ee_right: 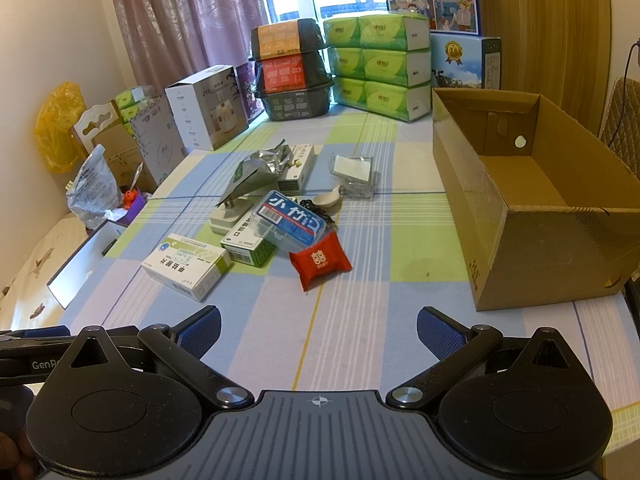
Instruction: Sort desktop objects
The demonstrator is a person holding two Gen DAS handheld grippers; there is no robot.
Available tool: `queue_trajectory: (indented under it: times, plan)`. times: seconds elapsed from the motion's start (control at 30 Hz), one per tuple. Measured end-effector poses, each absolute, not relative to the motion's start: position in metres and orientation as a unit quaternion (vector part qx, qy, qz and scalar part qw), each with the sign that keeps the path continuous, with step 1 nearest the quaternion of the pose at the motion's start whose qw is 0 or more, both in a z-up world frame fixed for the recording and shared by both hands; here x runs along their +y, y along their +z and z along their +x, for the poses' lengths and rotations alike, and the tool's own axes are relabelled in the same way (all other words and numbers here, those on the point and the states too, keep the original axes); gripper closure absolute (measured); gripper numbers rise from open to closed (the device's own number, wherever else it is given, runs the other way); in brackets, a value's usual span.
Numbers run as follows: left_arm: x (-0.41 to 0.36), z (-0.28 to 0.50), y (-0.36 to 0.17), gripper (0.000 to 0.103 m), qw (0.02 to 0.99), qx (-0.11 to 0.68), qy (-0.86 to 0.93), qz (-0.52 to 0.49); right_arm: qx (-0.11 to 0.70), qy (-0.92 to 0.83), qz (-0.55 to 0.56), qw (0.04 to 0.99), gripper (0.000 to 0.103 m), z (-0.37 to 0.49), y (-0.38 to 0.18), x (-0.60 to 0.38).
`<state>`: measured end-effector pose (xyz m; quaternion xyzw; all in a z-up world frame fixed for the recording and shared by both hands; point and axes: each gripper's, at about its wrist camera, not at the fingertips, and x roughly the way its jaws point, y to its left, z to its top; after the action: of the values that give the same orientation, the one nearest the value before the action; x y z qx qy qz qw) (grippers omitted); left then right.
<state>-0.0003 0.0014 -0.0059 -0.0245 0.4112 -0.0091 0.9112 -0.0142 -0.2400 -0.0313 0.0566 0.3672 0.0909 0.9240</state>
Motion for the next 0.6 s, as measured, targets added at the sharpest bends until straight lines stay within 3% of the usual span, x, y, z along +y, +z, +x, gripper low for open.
queue_trajectory:
  times: [0.43,0.6]
  plan:
    - [0.016,0.003,0.005,0.001,0.907,0.407,-0.060,-0.087,0.386,0.108,0.039,0.915,0.002,-0.009,-0.030,-0.233]
    - [0.024,0.012,0.019,0.001,0.923,0.372,-0.092,-0.031,0.371,0.124,0.039,0.919,0.002,0.001,-0.019,-0.242]
